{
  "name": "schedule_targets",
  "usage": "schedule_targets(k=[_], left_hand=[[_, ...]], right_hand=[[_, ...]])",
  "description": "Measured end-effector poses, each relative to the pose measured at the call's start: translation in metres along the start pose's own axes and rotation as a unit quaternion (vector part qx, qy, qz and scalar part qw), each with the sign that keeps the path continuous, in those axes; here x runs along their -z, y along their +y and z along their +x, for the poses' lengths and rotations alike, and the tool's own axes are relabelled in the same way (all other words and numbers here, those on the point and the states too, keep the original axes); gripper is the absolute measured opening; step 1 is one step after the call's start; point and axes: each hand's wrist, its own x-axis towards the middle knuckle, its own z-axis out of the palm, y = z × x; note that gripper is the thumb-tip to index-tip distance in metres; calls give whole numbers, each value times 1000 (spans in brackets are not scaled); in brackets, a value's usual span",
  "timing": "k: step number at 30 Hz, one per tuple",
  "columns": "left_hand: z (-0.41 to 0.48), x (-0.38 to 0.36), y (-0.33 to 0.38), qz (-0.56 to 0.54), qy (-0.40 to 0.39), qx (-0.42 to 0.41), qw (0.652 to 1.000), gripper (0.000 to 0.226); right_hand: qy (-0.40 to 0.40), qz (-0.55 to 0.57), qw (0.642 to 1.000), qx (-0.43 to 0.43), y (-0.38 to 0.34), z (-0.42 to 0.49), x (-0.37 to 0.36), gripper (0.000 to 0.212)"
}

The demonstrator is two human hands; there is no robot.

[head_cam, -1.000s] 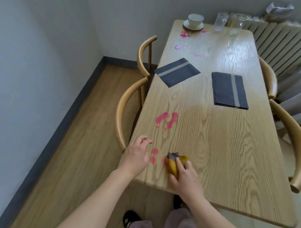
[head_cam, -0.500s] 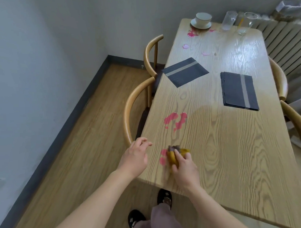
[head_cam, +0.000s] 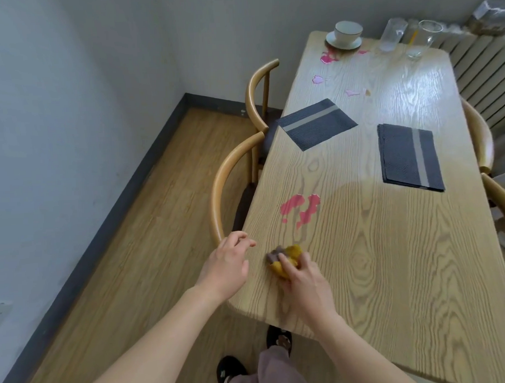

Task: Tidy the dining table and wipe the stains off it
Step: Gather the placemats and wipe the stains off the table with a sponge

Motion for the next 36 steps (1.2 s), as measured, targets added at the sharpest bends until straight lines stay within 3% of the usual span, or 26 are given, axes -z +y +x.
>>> schedule_targets(k=[2,5,8,11,15,18,21,24,27,29,32,36], left_hand=[[0,1,-6,-2,0,9,1000,43],[1,3,-11,-5,-5,15,1000,42],[0,4,-12,-8,-7,18,1000,41],[0,2,-13,-13,-5,20,1000,41],[1,4,-14,-13,-7,17,1000,41],[4,6,-15,-1,9,23,1000,41],[6,5,-14,-4,4,20,1000,42],[8,3,-6,-9,0,7,1000,43],[8,0,-2,-20,15,-1,1000,44],[7,-1,-5,-19,27,7,999,45],[4,-1,-15,-9,33,28,999,45],[3,2,-20,-6,34,34,999,44]], right_hand=[[11,24,994,-104,37,-2,9,58],[58,75,956,-276,99,-11,26,58],[59,80,926,-364,112,-15,30,57],[63,92,953,-283,66,-7,22,59],[-29,58,996,-58,-23,7,-1,61],[-62,18,994,87,-51,5,-17,61],[-37,1,997,62,-21,9,-13,60],[-2,28,996,-90,42,13,10,60],[36,81,960,-266,98,7,31,57],[40,71,947,-312,104,3,32,57],[34,71,970,-228,66,-2,23,60],[-32,40,999,1,-15,-6,-1,53]])
